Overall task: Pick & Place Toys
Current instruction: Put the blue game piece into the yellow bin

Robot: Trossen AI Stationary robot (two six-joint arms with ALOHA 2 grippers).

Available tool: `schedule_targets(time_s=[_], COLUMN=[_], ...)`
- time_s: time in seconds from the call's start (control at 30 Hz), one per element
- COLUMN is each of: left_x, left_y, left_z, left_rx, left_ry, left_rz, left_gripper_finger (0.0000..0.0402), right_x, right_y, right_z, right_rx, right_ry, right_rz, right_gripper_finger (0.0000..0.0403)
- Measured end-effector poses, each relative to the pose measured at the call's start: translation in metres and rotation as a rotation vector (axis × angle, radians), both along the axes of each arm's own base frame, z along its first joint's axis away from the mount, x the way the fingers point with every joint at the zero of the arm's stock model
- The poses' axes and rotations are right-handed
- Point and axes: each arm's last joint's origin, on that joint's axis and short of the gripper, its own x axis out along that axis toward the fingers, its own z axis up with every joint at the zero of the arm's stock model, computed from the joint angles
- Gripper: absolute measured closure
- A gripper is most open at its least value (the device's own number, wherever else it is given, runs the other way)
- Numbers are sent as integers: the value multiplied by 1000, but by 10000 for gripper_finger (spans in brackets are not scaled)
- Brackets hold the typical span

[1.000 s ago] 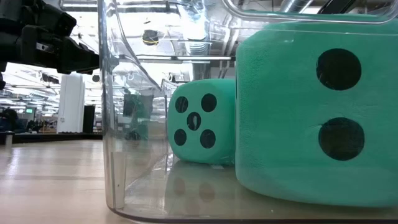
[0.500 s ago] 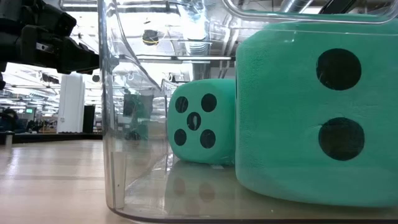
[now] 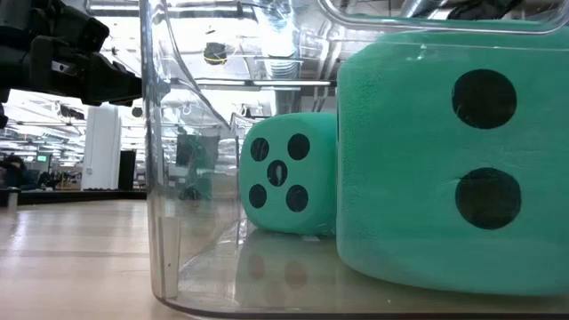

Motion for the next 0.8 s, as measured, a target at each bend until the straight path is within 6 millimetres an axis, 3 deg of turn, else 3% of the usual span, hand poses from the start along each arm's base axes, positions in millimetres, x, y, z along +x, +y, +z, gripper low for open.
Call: schedule_targets(time_s=[0.37, 0.53, 0.8], left_x=[0, 0, 0], left_y=[0, 0, 0], left_z=[0, 0, 0], left_rx=[0, 0, 0], left_ry=[0, 0, 0], left_rz=[0, 0, 0], left_gripper_finger=[385, 385, 385], right_x=[5, 21, 63], right_y=[-2, -11, -47], right_z=[55, 68, 89], right_rx=[-182, -257, -362], right_ry=[-523, -700, -883], right_rz=[-51, -29, 22], right_gripper_finger=[147, 147, 147])
